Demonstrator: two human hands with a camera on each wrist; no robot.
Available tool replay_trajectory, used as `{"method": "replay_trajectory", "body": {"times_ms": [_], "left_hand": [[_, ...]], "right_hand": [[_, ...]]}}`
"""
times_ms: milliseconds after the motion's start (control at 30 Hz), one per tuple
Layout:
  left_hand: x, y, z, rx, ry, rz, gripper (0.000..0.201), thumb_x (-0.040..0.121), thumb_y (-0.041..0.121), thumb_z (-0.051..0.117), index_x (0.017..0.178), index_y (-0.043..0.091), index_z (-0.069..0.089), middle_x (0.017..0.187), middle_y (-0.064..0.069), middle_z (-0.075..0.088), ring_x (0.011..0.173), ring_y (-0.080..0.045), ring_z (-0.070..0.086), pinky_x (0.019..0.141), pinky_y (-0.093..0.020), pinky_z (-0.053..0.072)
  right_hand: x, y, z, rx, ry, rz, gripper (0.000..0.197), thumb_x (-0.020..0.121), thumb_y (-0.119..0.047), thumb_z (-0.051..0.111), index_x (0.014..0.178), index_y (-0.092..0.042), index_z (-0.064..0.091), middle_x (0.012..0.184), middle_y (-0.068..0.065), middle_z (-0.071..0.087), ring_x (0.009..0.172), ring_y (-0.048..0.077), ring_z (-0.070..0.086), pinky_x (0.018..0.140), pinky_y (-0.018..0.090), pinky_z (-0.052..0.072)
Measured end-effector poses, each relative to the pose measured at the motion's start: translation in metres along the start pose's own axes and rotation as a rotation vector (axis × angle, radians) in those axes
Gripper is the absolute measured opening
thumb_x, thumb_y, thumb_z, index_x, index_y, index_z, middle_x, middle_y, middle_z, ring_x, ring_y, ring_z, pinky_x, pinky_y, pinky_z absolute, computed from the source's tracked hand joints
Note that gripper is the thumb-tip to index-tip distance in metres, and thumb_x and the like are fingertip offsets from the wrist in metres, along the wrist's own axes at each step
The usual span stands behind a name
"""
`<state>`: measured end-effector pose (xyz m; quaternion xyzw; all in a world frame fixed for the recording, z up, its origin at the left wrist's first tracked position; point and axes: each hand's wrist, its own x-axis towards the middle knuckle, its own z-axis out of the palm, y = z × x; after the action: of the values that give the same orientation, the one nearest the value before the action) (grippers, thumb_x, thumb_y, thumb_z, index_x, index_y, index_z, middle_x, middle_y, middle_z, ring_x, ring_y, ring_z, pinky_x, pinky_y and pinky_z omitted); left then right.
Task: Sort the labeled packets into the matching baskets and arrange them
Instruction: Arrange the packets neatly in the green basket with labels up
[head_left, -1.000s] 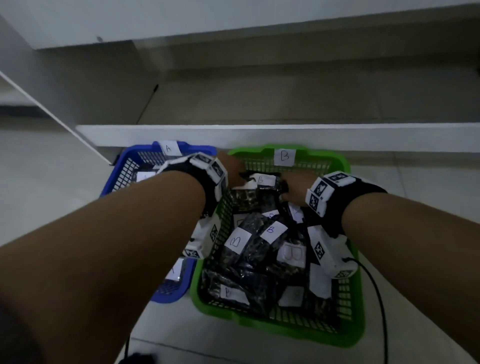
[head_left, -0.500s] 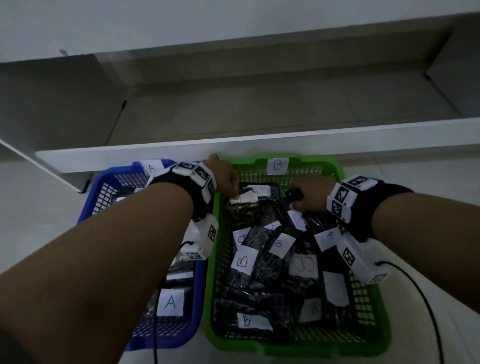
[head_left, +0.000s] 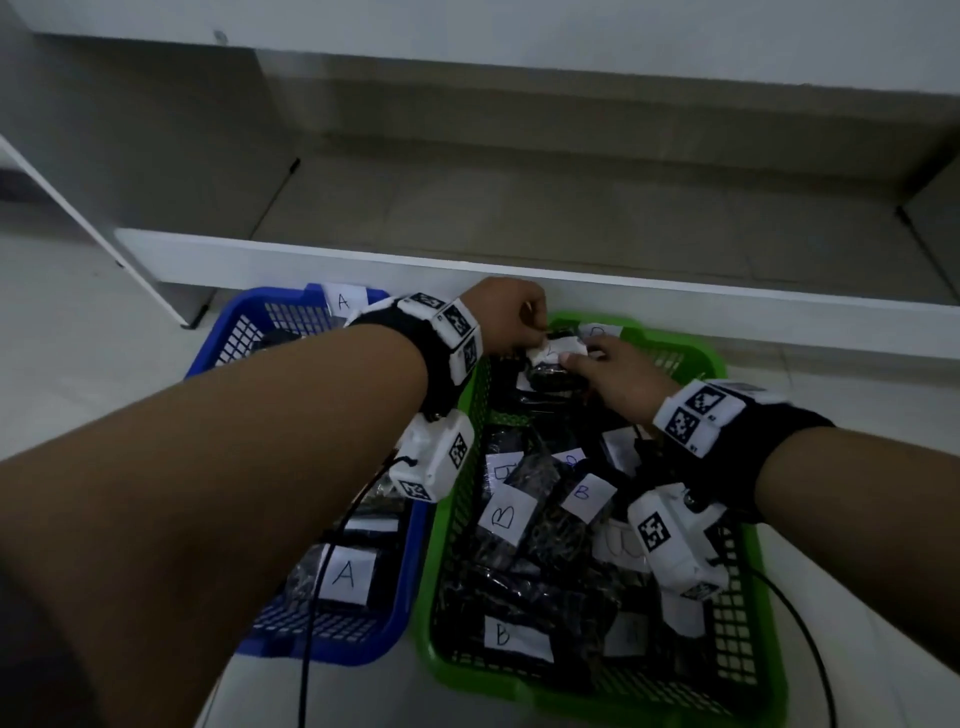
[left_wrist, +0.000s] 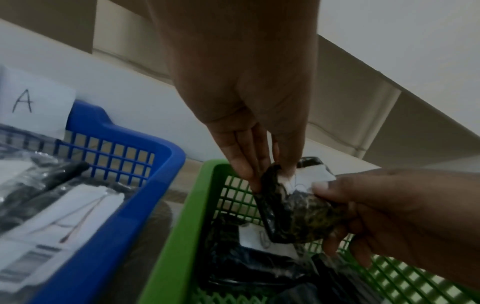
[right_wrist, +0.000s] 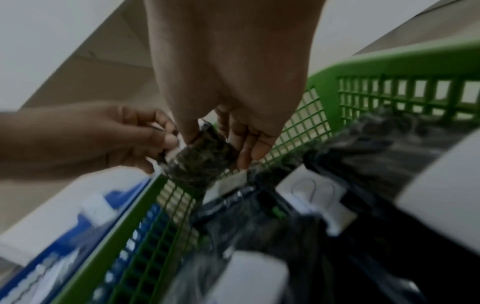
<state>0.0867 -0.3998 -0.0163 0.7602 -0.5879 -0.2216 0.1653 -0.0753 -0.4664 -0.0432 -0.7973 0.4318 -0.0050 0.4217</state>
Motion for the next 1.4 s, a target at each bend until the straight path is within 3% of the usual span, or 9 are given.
{"method": "replay_trajectory", "body": {"times_ms": [100, 200, 367, 500, 667, 833, 1000, 1200, 1400], "left_hand": [[0.000, 0.007, 0.012, -0.027, -0.015, -0.052, 0.032, 0.084, 0.035, 0.068, 0.102, 0.011, 0.057, 0.100, -0.006, 0.063, 0.090, -0.021, 0.057, 0.070, -0.023, 0.039], [0.002, 0.014, 0.028, 0.134, -0.116, -0.025, 0.029, 0.089, 0.037, 0.060, 0.100, 0.011, 0.055, 0.100, -0.010, 0.061, 0.093, -0.025, 0.057, 0.069, -0.025, 0.036], [0.007, 0.031, 0.050, 0.244, -0.318, 0.096, 0.025, 0.091, 0.029, 0.057, 0.104, 0.009, 0.062, 0.105, -0.012, 0.064, 0.096, -0.029, 0.060, 0.077, -0.033, 0.048], [0.014, 0.055, 0.070, 0.249, -0.460, 0.082, 0.043, 0.090, 0.042, 0.056, 0.117, 0.008, 0.058, 0.113, -0.015, 0.061, 0.102, -0.031, 0.059, 0.083, -0.036, 0.047], [0.016, 0.077, 0.088, 0.331, -0.586, 0.050, 0.074, 0.092, 0.052, 0.048, 0.151, 0.020, 0.016, 0.153, -0.007, 0.029, 0.139, -0.030, 0.027, 0.111, -0.040, 0.016], [0.024, 0.085, 0.085, 0.332, -0.561, -0.012, 0.064, 0.093, 0.045, 0.050, 0.145, 0.013, 0.030, 0.138, -0.015, 0.047, 0.126, -0.033, 0.042, 0.090, -0.035, 0.030], [0.029, 0.080, 0.074, 0.164, -0.580, -0.096, 0.068, 0.083, 0.052, 0.061, 0.137, 0.015, 0.041, 0.133, -0.006, 0.051, 0.117, -0.026, 0.051, 0.097, -0.033, 0.043], [0.026, 0.065, 0.061, 0.019, -0.671, -0.169, 0.041, 0.079, 0.044, 0.071, 0.088, 0.011, 0.048, 0.087, -0.005, 0.051, 0.082, -0.023, 0.053, 0.061, -0.026, 0.052], [0.008, 0.041, 0.048, 0.080, -0.716, -0.225, 0.053, 0.081, 0.055, 0.063, 0.111, 0.011, 0.062, 0.117, -0.007, 0.064, 0.102, -0.021, 0.063, 0.073, -0.026, 0.054]], "right_hand": [[0.003, 0.007, -0.018, -0.032, 0.071, -0.015, 0.035, 0.086, -0.032, 0.060, 0.092, 0.002, 0.063, 0.092, 0.024, 0.064, 0.076, 0.027, 0.058, 0.064, 0.032, 0.042], [0.000, 0.022, -0.040, -0.149, 0.123, 0.006, 0.035, 0.083, -0.034, 0.058, 0.063, -0.010, 0.041, 0.060, 0.010, 0.035, 0.058, 0.021, 0.038, 0.052, 0.030, 0.022], [-0.009, 0.048, -0.065, -0.217, 0.217, 0.066, 0.038, 0.085, -0.034, 0.060, 0.068, -0.003, 0.046, 0.067, 0.016, 0.048, 0.060, 0.026, 0.048, 0.053, 0.032, 0.035], [-0.007, 0.053, -0.078, -0.118, 0.271, 0.079, 0.042, 0.084, -0.034, 0.058, 0.099, 0.005, 0.060, 0.092, 0.022, 0.063, 0.081, 0.033, 0.062, 0.069, 0.041, 0.053], [-0.005, 0.061, -0.091, -0.152, 0.269, 0.067, 0.038, 0.087, -0.033, 0.056, 0.100, 0.002, 0.062, 0.094, 0.017, 0.062, 0.082, 0.026, 0.055, 0.064, 0.027, 0.034], [-0.007, 0.075, -0.092, -0.040, 0.238, 0.044, 0.032, 0.086, -0.030, 0.059, 0.113, -0.014, 0.055, 0.095, 0.004, 0.057, 0.083, 0.019, 0.052, 0.057, 0.022, 0.035], [-0.006, 0.073, -0.094, 0.003, 0.280, -0.034, 0.036, 0.085, -0.023, 0.055, 0.121, -0.031, 0.056, 0.100, 0.000, 0.064, 0.086, 0.019, 0.060, 0.065, 0.021, 0.041], [-0.010, 0.062, -0.082, -0.261, 0.267, -0.152, 0.025, 0.081, -0.019, 0.065, 0.105, -0.013, 0.066, 0.097, 0.010, 0.062, 0.085, 0.027, 0.060, 0.067, 0.026, 0.045], [-0.003, 0.057, -0.053, -0.724, 0.222, -0.126, 0.022, 0.085, -0.018, 0.061, 0.102, -0.008, 0.068, 0.100, 0.015, 0.064, 0.094, 0.029, 0.058, 0.078, 0.031, 0.046]]}}
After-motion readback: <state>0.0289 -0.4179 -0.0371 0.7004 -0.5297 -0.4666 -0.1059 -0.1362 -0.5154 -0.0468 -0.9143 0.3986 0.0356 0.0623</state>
